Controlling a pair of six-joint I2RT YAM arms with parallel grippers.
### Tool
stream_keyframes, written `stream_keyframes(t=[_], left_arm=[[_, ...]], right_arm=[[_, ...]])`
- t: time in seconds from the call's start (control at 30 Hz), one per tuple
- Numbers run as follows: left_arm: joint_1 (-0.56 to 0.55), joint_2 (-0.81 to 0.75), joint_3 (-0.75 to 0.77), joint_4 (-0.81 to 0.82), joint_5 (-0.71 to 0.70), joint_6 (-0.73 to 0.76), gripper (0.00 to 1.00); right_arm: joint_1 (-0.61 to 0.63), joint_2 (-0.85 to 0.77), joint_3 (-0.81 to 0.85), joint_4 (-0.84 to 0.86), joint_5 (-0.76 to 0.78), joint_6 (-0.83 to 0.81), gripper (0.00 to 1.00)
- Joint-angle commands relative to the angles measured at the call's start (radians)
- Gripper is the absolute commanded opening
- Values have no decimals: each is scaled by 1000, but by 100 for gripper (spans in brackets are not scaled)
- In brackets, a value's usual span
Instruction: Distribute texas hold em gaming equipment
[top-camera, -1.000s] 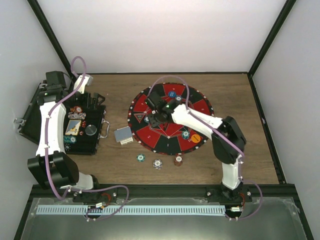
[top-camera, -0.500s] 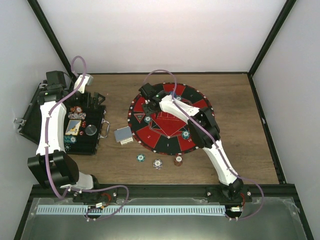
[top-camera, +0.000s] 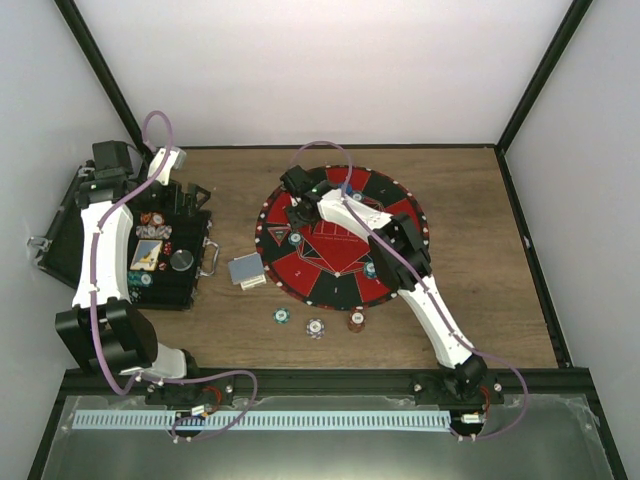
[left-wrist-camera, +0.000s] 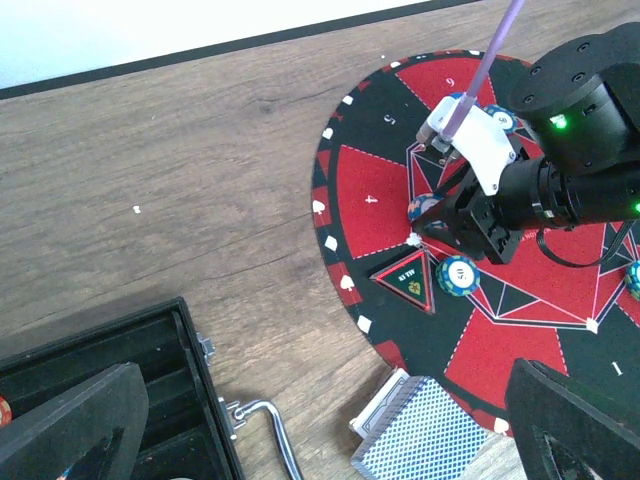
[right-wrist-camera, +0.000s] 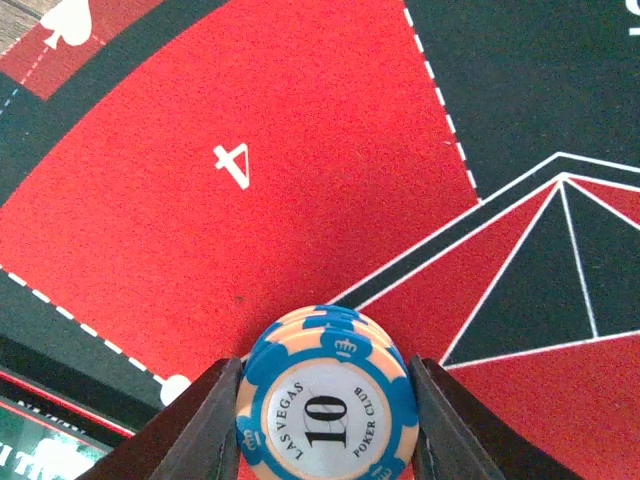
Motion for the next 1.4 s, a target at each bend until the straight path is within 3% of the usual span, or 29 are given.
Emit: stream_keyframes(t=[0.0, 0.13, 0.23, 0.33, 0.53, 0.67, 0.83, 0.97, 1.17, 1.37], left_arm=[[7, 8, -12, 16, 30, -1, 100], [7, 4, -16, 15, 29, -1, 100], [7, 2, -16, 13, 25, -1, 100], [7, 0, -12, 9, 24, -3, 100], [7, -4, 7, -6, 30, -13, 100], [7, -12, 9, -16, 23, -15, 100], [6, -31, 3, -31, 20, -10, 100], [5, -49, -6, -35, 20, -9, 100], [5, -62, -11, -41, 20, -10, 100], [5, -66, -3, -45, 13, -7, 100]], right_arm=[[1, 23, 23, -24, -22, -7, 31], [1, 13, 33, -28, -20, -6, 38], [1, 6, 73, -48, -6, -11, 54], [1, -15, 120, -74, 8, -16, 63], [10, -144, 99, -108, 29, -14, 68], [56, -298, -71, -94, 57, 1, 70], [183, -562, -464, -26, 75, 43, 81], [305, -679, -682, -30, 81, 122, 87], [435, -766, -891, -13, 37, 235, 91], [483, -772, -980, 10, -4, 264, 91]])
